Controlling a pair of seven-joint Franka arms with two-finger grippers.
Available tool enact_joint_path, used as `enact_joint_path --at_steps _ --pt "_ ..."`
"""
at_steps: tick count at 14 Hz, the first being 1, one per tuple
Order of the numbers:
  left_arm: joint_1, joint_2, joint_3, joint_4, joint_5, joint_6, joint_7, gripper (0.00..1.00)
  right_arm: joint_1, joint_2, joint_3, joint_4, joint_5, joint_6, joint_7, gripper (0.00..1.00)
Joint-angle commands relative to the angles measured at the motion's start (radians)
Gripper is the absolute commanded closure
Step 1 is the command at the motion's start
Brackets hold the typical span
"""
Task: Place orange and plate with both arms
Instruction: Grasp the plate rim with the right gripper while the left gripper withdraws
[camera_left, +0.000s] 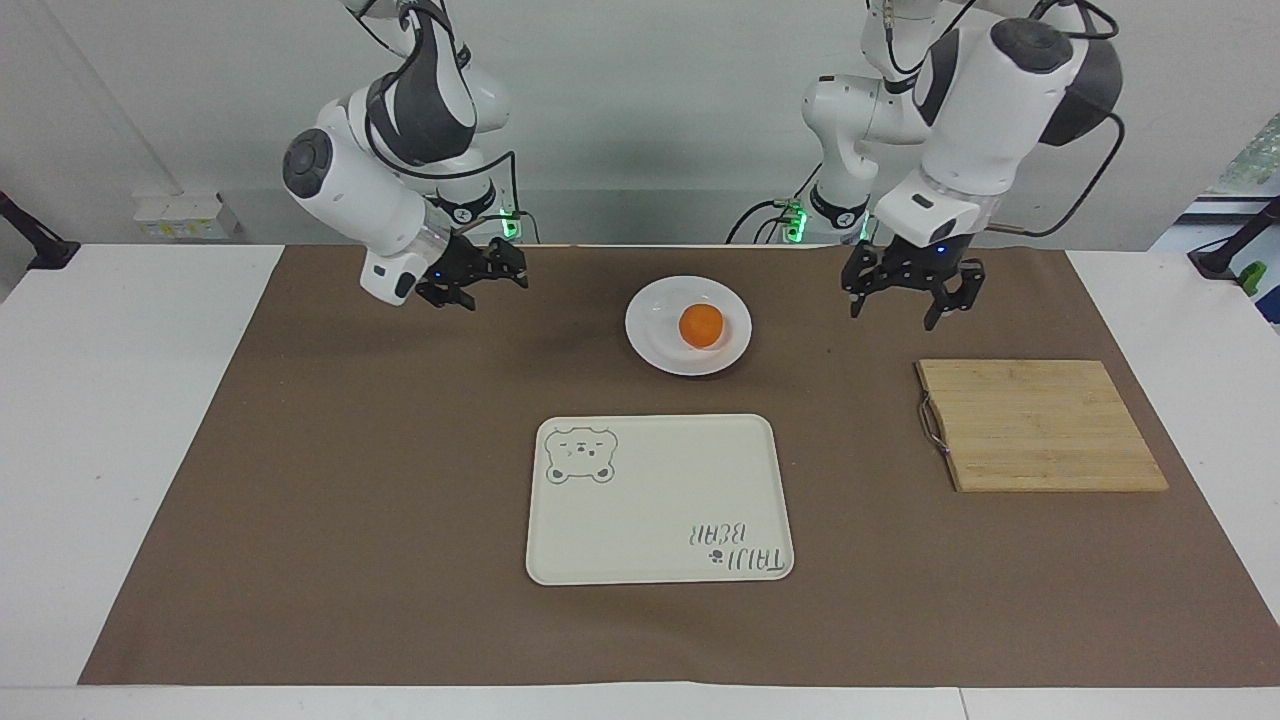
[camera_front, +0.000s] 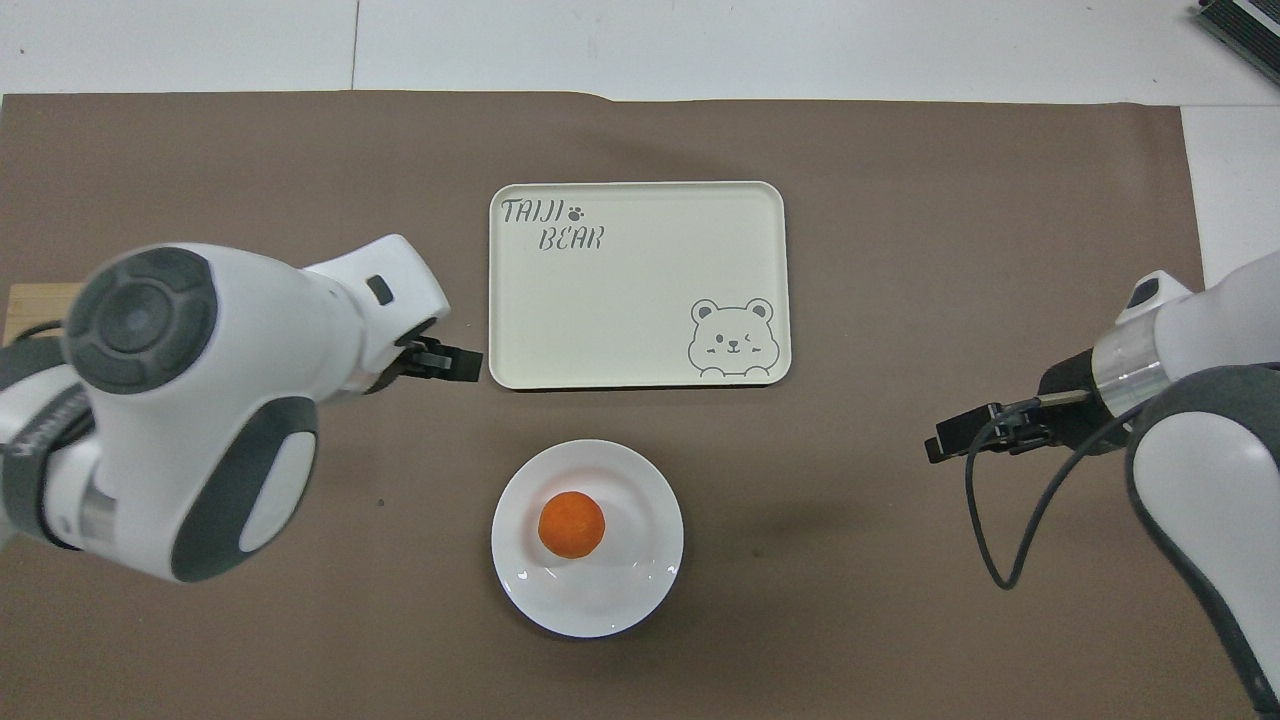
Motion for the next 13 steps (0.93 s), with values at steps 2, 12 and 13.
enact_joint_path --at_steps 2,12,13 --pt "0.105 0.011 -0.006 0.151 0.012 -0.180 0.145 0.00 0.069 0.006 -0.003 -0.108 0.205 0.132 -0.069 0.00" --pt "0.169 0.013 -0.003 0.247 0.018 -0.302 0.202 0.00 0.385 0.089 -0.003 -0.303 0.489 0.581 0.092 0.00" --pt "0.182 0.005 -0.005 0.238 0.013 -0.305 0.212 0.00 0.409 0.106 -0.003 -0.303 0.503 0.607 0.094 0.00"
